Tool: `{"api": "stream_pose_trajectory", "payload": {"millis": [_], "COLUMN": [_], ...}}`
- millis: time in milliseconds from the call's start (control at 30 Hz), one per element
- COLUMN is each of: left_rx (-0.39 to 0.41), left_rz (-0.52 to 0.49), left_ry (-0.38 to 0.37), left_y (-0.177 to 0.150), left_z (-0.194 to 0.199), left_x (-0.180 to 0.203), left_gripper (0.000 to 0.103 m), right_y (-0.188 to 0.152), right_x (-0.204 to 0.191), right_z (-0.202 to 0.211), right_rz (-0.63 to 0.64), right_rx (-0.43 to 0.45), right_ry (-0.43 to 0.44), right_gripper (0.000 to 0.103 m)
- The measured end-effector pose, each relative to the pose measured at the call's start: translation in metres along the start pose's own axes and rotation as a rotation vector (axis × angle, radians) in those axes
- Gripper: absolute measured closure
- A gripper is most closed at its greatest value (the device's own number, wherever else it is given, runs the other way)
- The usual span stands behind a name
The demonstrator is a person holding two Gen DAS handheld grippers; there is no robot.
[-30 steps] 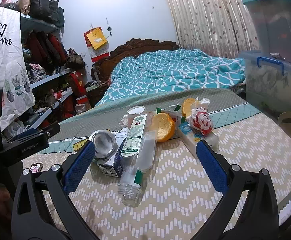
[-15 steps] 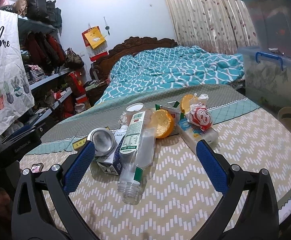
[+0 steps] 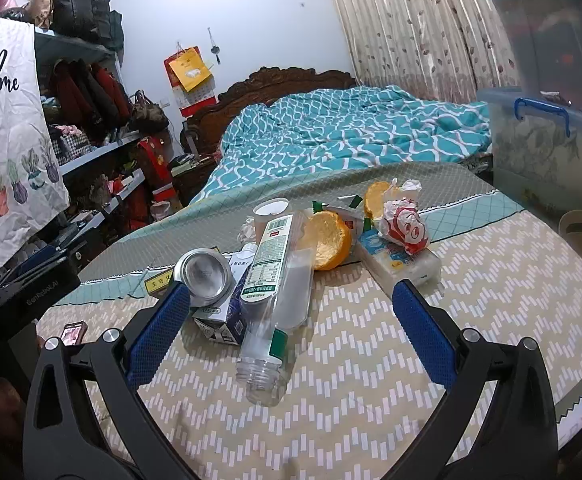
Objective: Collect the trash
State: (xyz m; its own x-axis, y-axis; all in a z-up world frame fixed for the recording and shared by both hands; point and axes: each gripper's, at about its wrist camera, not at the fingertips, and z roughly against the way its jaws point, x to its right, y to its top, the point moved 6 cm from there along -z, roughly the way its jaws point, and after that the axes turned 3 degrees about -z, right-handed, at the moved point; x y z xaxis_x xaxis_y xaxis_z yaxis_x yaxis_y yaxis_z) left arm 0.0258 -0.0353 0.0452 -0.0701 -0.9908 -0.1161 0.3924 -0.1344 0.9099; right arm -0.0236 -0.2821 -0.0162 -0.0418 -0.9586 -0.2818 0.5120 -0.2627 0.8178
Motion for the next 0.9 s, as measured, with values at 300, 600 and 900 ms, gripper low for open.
{"api": "stream_pose_trajectory", "payload": {"millis": [300, 600, 900], "left_rx": [-0.095, -0.086, -0.1], "left_rz": [-0.027, -0.019, -0.018], "left_ry": [-0.02, -0.005, -0.03], "left_y": [-0.006, -0.007, -0.012], "left_z": [-0.018, -0.019, -0.023], "left_x": [-0.002, -0.005, -0.004], "left_gripper": [0.009, 0.009, 0.009], "right_y": [-0.001, -0.002, -0.004], "right_x": [0.001, 0.003, 0.007], "right_z": [-0.001, -0.002, -0.006], "right_rz": [-0.008, -0.02, -0.04], "right_rx": [0.001, 0.018, 0.02], "right_ry": [0.004, 0.017, 0.024], "right_gripper": [0.003, 0.003, 0.003]}}
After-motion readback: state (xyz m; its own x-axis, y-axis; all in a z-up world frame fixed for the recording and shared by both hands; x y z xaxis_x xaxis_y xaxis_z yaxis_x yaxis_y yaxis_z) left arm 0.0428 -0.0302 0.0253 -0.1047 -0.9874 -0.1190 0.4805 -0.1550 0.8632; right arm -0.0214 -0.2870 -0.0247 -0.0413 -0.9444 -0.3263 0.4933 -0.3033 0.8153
